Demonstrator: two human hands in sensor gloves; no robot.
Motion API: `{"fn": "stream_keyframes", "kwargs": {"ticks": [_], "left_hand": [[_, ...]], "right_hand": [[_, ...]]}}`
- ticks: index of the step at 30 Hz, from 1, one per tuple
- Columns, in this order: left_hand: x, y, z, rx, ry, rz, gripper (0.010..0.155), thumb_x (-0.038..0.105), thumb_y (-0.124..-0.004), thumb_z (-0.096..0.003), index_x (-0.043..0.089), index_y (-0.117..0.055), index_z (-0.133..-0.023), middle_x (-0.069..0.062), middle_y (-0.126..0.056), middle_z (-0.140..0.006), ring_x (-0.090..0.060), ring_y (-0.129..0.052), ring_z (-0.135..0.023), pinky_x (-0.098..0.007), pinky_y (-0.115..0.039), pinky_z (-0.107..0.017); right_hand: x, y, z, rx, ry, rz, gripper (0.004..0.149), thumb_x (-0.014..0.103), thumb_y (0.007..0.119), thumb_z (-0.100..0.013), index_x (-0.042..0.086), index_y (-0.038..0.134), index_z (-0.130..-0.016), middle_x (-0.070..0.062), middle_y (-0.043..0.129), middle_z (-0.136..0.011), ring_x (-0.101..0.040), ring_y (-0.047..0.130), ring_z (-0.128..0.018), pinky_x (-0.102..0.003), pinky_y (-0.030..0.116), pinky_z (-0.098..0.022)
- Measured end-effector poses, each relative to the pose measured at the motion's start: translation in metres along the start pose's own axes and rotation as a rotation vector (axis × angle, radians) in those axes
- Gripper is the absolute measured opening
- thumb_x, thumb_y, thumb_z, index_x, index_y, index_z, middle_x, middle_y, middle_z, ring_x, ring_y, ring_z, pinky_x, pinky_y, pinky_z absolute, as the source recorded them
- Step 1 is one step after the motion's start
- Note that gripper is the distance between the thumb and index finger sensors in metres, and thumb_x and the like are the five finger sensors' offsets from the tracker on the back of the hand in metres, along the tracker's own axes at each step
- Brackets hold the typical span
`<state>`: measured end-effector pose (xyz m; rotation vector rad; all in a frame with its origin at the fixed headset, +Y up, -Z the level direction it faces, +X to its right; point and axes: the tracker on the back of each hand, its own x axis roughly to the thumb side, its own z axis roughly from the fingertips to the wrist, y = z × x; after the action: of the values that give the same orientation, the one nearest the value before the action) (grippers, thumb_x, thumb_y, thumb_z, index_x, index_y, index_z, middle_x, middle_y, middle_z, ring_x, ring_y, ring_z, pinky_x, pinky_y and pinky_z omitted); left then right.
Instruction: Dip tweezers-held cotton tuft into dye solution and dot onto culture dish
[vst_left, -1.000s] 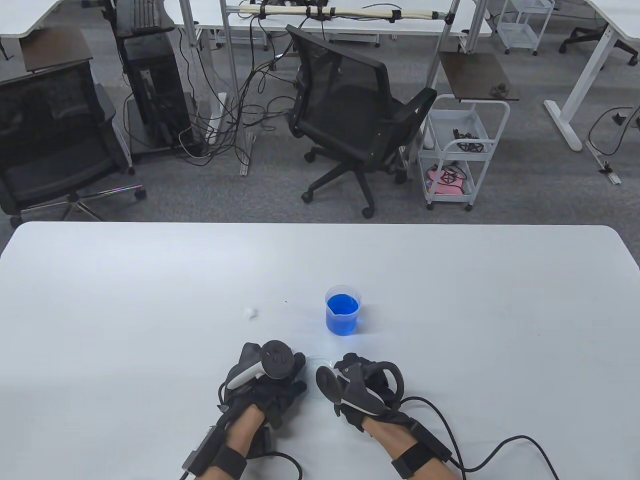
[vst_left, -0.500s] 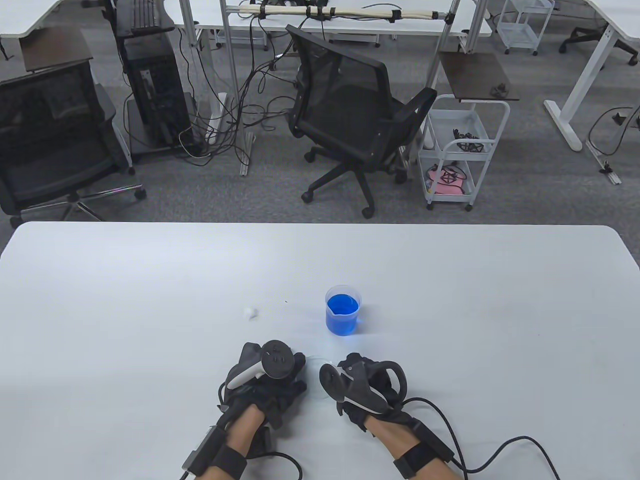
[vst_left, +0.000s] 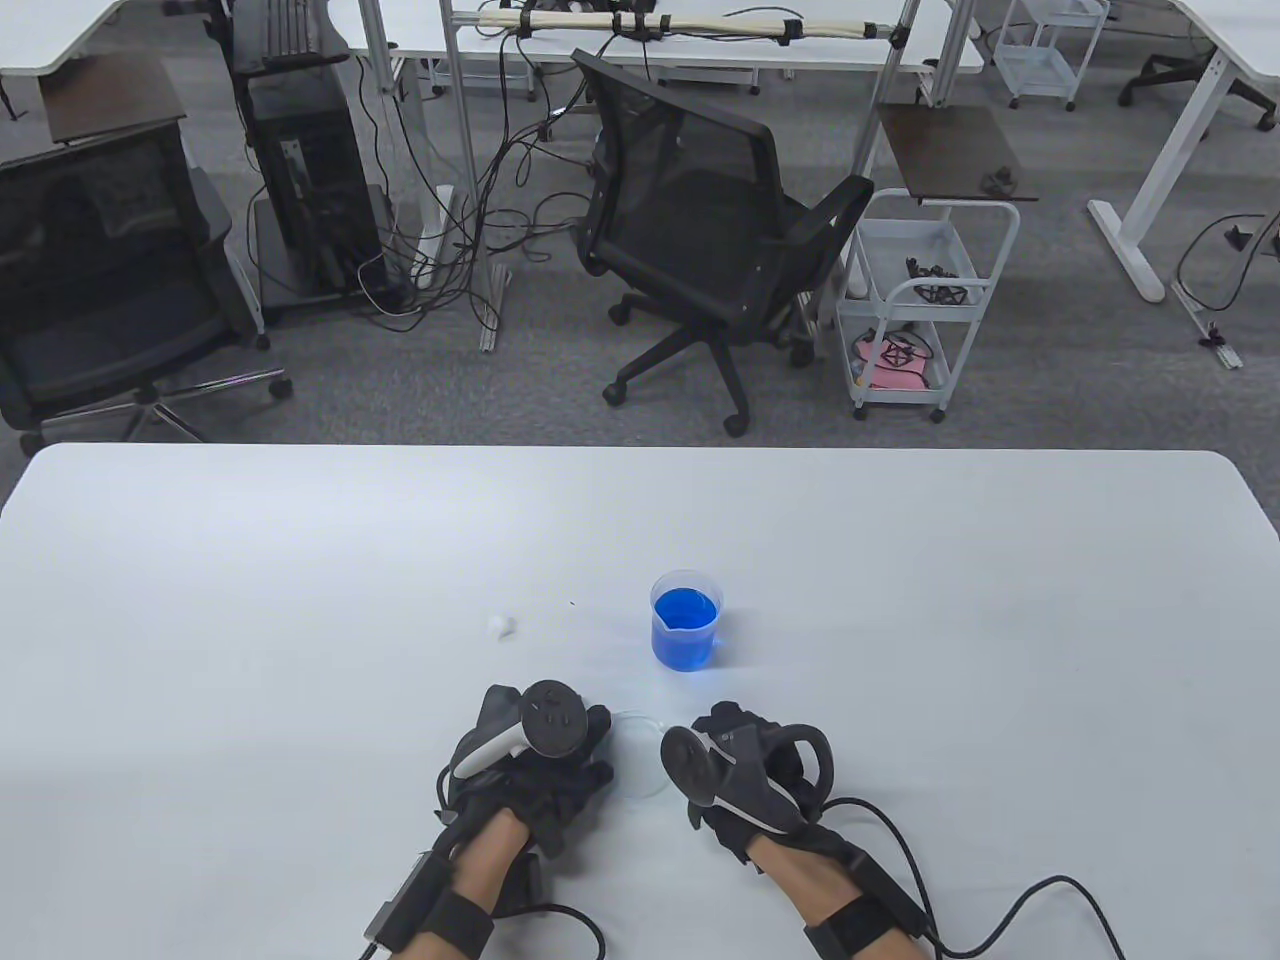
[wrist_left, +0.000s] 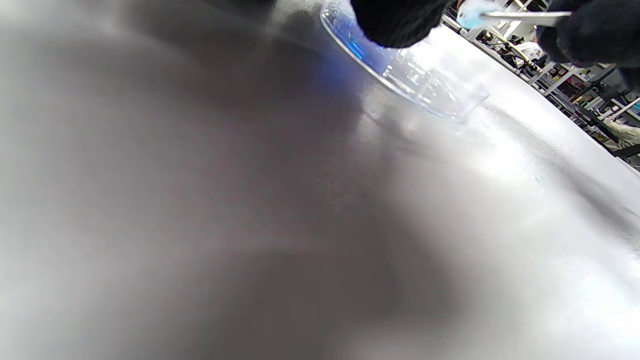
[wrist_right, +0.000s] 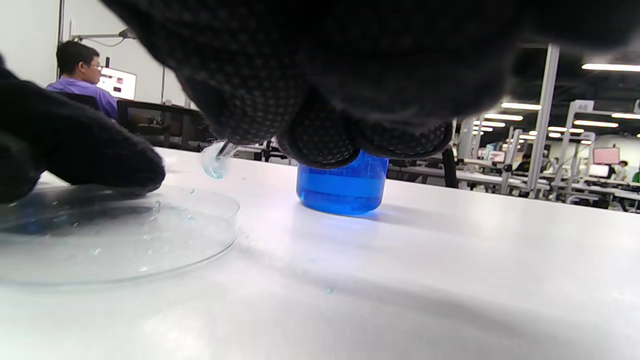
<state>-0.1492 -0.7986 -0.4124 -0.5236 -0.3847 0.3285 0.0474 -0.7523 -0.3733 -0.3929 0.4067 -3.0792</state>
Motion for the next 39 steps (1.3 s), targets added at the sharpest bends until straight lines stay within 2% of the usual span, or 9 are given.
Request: {"fn": "stream_keyframes", "kwargs": {"ticks": [8,18,25,32,39], "left_hand": [[0.0,0.0,0.0,0.001,0.001,-0.001,0.067,0.039,-0.063,-0.0634,0.018,-0.027,-0.116,-0.022,-0.014,-0.123,-0.053,-0.012,-0.106,-0.078,-0.017,-0.066],[-0.001,0.0,0.0,0.002,0.003,-0.001,0.067,0.039,-0.063,-0.0633,0.018,-0.027,-0.116,-0.022,-0.015,-0.123,-0.053,-0.012,-0.106,-0.078,-0.017,-0.066],[-0.001,0.0,0.0,0.003,0.006,-0.003,0.067,0.039,-0.063,-0.0633,0.018,-0.027,-0.116,-0.022,-0.015,-0.123,-0.053,-0.012,-0.106,-0.078,-0.017,-0.066],[-0.001,0.0,0.0,0.002,0.006,-0.002,0.067,0.039,-0.063,-0.0632,0.018,-0.027,-0.116,-0.022,-0.014,-0.123,-0.052,-0.012,-0.106,-0.078,-0.017,-0.066],[-0.001,0.0,0.001,0.002,0.007,0.0,0.067,0.039,-0.063,-0.0633,0.018,-0.027,-0.116,-0.022,-0.014,-0.123,-0.052,-0.012,-0.106,-0.078,-0.017,-0.066]], "right_hand": [[0.012,0.018,0.0,0.053,-0.043,0.051,0.04,0.029,0.093,-0.026,-0.001,0.109,-0.048,-0.024,0.104,-0.051,-0.016,0.098,-0.014,-0.031,0.089,-0.003],[0.012,-0.008,0.007,-0.019,-0.043,0.004,0.04,0.029,0.093,-0.026,-0.001,0.109,-0.048,-0.024,0.104,-0.051,-0.016,0.098,-0.014,-0.031,0.088,-0.003],[0.021,0.008,0.009,0.039,-0.076,0.033,0.04,0.029,0.093,-0.026,-0.001,0.109,-0.048,-0.024,0.104,-0.051,-0.016,0.098,-0.014,-0.031,0.088,-0.003],[0.021,0.014,0.007,0.062,-0.076,0.041,0.041,0.029,0.093,-0.026,-0.001,0.109,-0.048,-0.024,0.104,-0.052,-0.016,0.098,-0.014,-0.031,0.088,-0.004],[0.019,-0.005,0.009,0.008,-0.069,-0.005,0.041,0.029,0.093,-0.026,-0.001,0.109,-0.048,-0.024,0.104,-0.052,-0.016,0.098,-0.014,-0.031,0.088,-0.004]]}}
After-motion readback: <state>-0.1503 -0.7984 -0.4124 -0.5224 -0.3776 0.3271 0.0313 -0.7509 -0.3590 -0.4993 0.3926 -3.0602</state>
